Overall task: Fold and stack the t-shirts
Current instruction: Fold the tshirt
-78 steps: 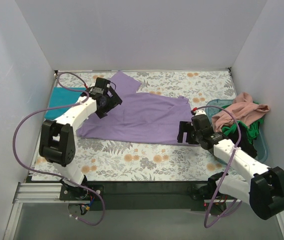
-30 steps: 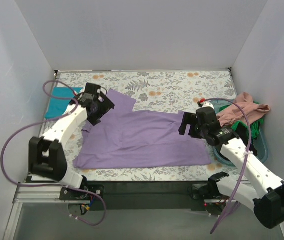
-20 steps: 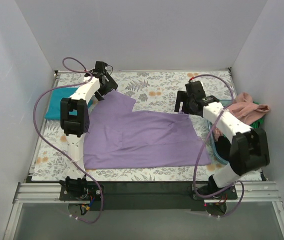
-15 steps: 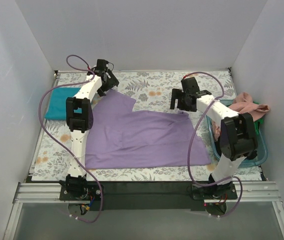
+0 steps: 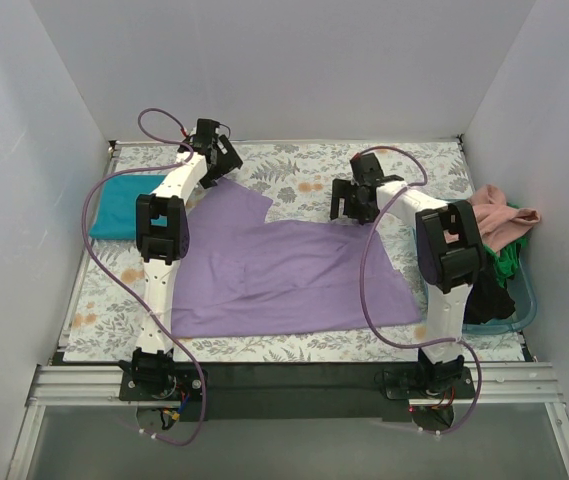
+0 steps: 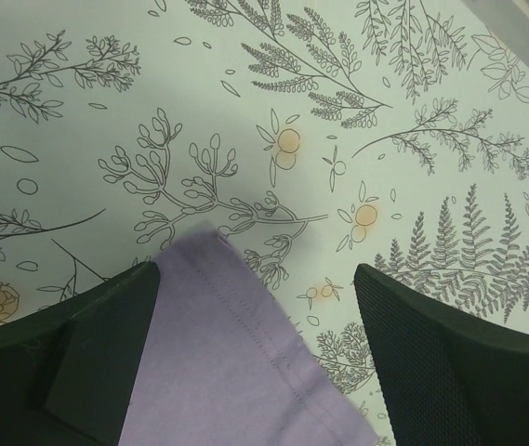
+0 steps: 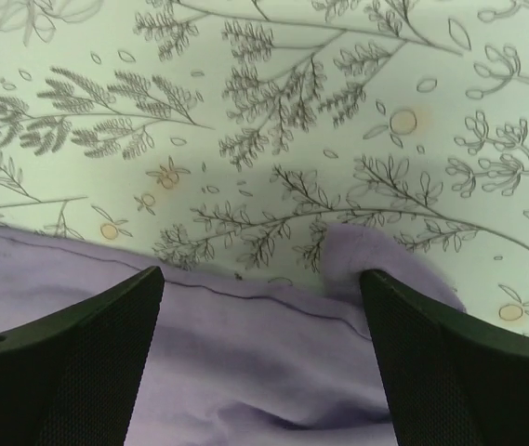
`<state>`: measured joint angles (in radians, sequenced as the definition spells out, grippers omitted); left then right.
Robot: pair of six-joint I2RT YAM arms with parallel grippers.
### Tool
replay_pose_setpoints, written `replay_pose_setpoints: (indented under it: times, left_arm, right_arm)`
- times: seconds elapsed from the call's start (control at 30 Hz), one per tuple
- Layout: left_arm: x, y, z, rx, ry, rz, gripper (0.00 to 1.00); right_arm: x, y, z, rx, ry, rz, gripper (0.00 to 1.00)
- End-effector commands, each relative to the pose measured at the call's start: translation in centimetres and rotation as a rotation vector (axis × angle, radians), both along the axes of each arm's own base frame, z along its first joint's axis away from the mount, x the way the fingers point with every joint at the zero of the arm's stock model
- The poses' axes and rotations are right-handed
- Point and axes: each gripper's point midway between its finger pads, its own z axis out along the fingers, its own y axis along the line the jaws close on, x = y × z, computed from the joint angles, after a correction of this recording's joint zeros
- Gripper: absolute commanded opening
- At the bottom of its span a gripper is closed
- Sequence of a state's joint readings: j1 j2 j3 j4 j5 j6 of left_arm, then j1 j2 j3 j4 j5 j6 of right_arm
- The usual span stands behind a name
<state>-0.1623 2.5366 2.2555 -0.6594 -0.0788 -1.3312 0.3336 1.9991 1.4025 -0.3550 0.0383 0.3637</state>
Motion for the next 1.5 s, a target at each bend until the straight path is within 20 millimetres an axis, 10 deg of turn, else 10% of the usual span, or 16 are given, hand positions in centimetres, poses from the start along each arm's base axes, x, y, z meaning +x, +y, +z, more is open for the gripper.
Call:
replay_pose_setpoints:
  times: [0.0,0.23,0.53,1.1,1.3,1.47]
  left_arm:
    - [-0.9,0.4,-2.4,0.029,0.056,-0.016,0.85]
    - [-1.1,1.0,-2.4,0.056,0.063,0.007,0.72]
    - [-2.5,1.6,-3.7,0.085,0.108,0.021,0.42]
    - [-4.8,1.2,-8.9,0.266,0.272,0.039,0.34]
    - [-6.3,-0.2,-11.3,0.266,0.337,-0.077,0.00]
    - [-4.3,-2.9,-7.8,0.143,0.206,-0.149,0.00]
  right_arm:
    - [2.6,0.7,-1.0,0.023,-0.025,0.001,0.94]
    - [5.2,0.8,0.8,0.035,-0.085,0.009,0.94]
    - [2.3,-1.5,2.1,-0.025,-0.093,-0.046,0.95]
    - [1.8,-2.3,-0.4,-0.062,-0.037,-0.069,0.94]
    - [2.0,-2.3,-1.5,-0.067,-0.020,-0.075,0.90]
    - [2.5,-2.3,-2.0,-0.075,-0.016,-0.089,0.70]
